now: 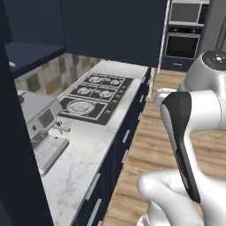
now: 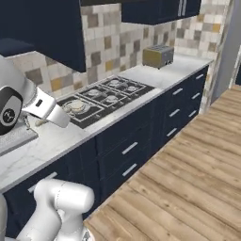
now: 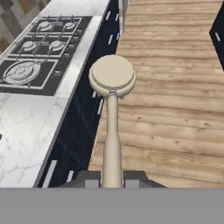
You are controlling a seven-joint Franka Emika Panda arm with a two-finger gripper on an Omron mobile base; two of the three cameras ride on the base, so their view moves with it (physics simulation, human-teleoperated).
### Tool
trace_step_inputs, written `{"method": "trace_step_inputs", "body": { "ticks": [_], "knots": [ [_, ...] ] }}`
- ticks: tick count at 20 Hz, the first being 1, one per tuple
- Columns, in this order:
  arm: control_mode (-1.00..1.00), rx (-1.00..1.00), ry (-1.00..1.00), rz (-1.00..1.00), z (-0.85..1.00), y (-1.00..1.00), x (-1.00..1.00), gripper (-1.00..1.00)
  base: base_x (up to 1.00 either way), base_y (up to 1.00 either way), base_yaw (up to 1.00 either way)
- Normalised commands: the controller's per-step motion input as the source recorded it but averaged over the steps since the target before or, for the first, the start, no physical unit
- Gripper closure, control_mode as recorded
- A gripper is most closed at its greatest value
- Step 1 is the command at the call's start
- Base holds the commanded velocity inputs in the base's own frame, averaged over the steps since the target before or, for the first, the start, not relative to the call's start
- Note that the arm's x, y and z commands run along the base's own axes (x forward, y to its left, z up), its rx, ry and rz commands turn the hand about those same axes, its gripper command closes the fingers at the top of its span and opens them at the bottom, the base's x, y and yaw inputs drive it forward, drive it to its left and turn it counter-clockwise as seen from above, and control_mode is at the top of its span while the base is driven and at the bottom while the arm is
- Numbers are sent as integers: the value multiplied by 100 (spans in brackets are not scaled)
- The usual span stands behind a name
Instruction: Locate and retrieve the dish brush and dish brush from the cabinet. Place them next to the sink.
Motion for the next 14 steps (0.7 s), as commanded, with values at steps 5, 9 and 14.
{"method": "trace_step_inputs", "body": {
  "ticks": [5,9,14],
  "knots": [
    [100,0,0,0,0,0,0,100,-2,-1,-47],
    [100,0,0,0,0,0,0,100,0,-4,-46],
    [100,0,0,0,0,0,0,100,0,-4,-48]
  ]
}}
